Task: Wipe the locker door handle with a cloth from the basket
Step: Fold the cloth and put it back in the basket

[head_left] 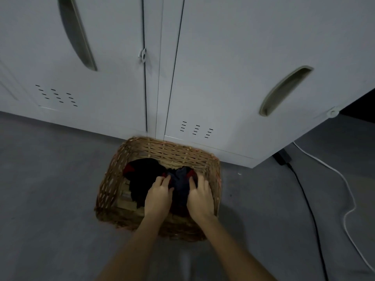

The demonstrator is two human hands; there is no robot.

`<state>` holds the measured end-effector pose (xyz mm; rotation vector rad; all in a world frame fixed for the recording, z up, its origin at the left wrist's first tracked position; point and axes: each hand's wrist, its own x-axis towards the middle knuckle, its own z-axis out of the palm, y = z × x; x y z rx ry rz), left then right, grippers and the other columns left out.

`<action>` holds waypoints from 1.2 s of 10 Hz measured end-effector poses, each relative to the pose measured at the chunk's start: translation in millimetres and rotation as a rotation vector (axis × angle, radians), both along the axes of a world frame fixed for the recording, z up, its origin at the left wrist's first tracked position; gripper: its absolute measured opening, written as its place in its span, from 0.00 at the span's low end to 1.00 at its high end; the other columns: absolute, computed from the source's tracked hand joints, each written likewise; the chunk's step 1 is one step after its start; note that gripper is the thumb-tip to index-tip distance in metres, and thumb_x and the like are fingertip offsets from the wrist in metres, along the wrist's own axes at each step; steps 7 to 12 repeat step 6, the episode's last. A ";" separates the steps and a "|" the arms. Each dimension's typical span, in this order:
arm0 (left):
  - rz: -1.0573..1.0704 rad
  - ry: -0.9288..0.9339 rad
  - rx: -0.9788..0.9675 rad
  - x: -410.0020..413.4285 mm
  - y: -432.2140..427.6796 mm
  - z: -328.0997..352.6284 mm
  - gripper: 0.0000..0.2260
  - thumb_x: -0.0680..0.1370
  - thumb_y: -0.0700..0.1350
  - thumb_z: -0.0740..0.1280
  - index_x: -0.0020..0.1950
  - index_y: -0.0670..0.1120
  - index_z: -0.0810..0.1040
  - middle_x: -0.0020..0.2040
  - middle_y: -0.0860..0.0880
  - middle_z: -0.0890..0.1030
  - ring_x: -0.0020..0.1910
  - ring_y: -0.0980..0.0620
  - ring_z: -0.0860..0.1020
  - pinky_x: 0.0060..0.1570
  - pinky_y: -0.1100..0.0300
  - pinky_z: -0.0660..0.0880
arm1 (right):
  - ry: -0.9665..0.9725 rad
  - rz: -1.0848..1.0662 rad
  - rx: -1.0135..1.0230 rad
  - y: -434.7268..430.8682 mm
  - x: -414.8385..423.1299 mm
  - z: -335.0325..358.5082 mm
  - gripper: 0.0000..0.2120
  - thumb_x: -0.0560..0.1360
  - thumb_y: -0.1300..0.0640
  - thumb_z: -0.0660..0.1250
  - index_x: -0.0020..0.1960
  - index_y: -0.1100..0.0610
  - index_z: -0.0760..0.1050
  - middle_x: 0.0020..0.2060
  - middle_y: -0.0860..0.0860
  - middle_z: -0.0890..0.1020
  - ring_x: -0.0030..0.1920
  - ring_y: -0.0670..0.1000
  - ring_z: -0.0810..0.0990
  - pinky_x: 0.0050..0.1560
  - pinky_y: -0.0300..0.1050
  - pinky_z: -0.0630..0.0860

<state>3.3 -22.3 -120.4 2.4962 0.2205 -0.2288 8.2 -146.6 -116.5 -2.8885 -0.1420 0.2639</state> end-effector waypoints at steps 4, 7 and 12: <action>-0.322 0.280 0.248 4.5 8.3 12.7 0.30 0.82 0.49 0.58 0.78 0.46 0.45 0.78 0.49 0.47 0.76 0.51 0.47 0.73 0.57 0.53 | 0.198 0.100 -0.098 0.6 3.6 8.9 0.29 0.79 0.65 0.57 0.76 0.62 0.49 0.76 0.57 0.52 0.74 0.55 0.53 0.73 0.48 0.56; -0.379 0.199 0.344 0.3 3.0 99.6 0.28 0.83 0.52 0.50 0.77 0.44 0.40 0.77 0.48 0.41 0.76 0.50 0.40 0.73 0.53 0.44 | 0.139 0.139 -0.090 5.5 5.4 96.9 0.28 0.81 0.60 0.54 0.77 0.60 0.46 0.76 0.56 0.48 0.76 0.53 0.45 0.73 0.48 0.39; -0.379 0.199 0.344 0.3 3.0 99.6 0.28 0.83 0.52 0.50 0.77 0.44 0.40 0.77 0.48 0.41 0.76 0.50 0.40 0.73 0.53 0.44 | 0.139 0.139 -0.090 5.5 5.4 96.9 0.28 0.81 0.60 0.54 0.77 0.60 0.46 0.76 0.56 0.48 0.76 0.53 0.45 0.73 0.48 0.39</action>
